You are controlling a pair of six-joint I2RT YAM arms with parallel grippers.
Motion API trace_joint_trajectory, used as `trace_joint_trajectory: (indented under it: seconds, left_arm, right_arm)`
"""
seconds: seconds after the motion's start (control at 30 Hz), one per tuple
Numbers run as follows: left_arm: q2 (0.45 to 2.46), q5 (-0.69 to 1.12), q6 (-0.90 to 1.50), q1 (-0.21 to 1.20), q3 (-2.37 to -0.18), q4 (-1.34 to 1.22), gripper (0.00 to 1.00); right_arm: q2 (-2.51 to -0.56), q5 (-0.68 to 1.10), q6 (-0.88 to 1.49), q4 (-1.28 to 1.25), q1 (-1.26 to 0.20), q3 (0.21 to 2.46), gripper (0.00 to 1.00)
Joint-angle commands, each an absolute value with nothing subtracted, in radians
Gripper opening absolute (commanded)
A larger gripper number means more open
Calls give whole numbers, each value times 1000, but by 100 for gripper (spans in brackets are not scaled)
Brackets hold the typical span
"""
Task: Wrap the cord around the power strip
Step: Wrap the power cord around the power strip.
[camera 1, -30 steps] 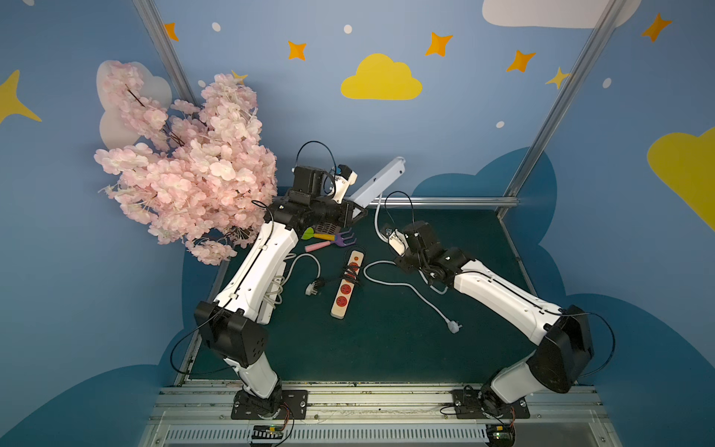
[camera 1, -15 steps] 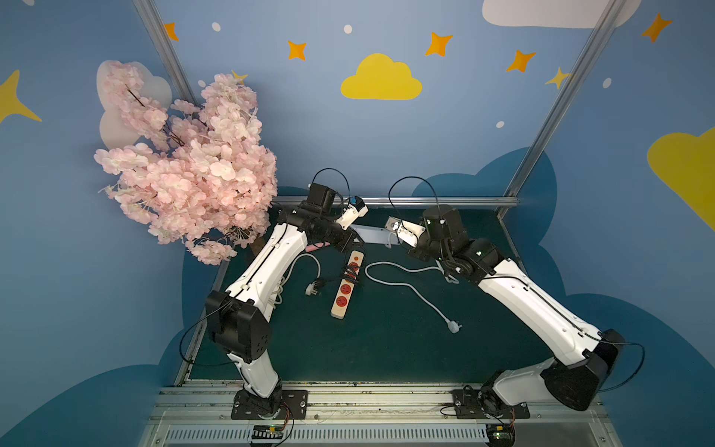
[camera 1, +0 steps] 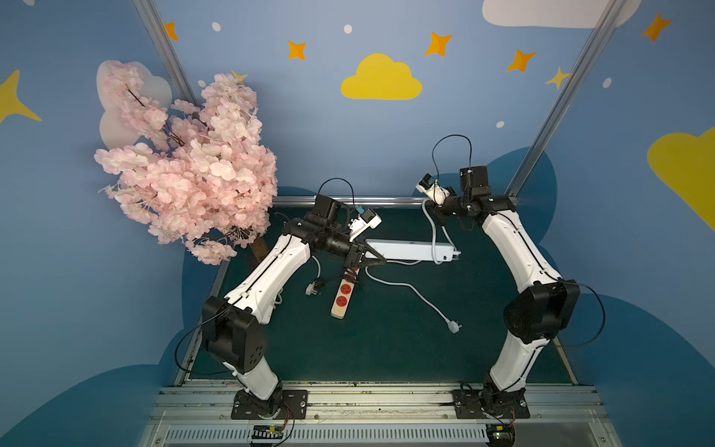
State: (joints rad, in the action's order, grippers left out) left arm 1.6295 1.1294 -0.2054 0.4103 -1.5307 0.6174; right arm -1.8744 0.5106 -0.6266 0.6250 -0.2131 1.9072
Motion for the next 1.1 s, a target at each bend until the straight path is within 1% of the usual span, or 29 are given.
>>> trace_joint_trajectory:
  seconds: [0.0, 0.07, 0.13, 0.23, 0.3, 0.47, 0.57, 0.73, 0.83, 0.93, 1.0, 1.07]
  left_arm:
    - [1555, 1347, 186, 412, -1386, 27, 2]
    - [1557, 1335, 436, 396, -1314, -319, 3]
    - [1570, 1305, 569, 386, -1292, -500, 2]
    - [1580, 1256, 638, 388, -1290, -593, 2]
    - [1587, 1225, 695, 390, -1283, -670, 2]
    - [1618, 1088, 897, 393, -1251, -951, 2]
    - [1624, 1005, 930, 392, -1237, -1003, 2]
    - [1607, 929, 893, 390, -1241, -967, 3]
    - [1595, 906, 892, 390, -1243, -959, 2]
    - [1580, 885, 880, 389, -1231, -941, 2]
    - [1573, 871, 882, 388, -1224, -943, 2]
    - [1566, 847, 889, 385, -1220, -948, 2]
  right_arm:
    - [-1890, 817, -402, 381, -171, 1845, 10]
    - [-1887, 840, -300, 252, -169, 1770, 19]
    - [-1889, 837, -208, 138, -170, 1705, 27]
    - [-1914, 835, -97, 14, -177, 1648, 35]
    - [-1937, 840, -37, -33, -180, 1638, 38]
    - [-1977, 817, 144, -199, -182, 1580, 50]
    - [-1956, 785, 218, -286, -187, 1503, 58]
    - [-1904, 737, 221, -322, -183, 1389, 73]
    - [-1896, 742, 209, -325, -170, 1357, 79]
    - [-1894, 759, 198, -312, -164, 1347, 81]
    - [-1895, 753, 179, -302, -166, 1335, 80]
    - [-1899, 741, 173, -298, -164, 1323, 77]
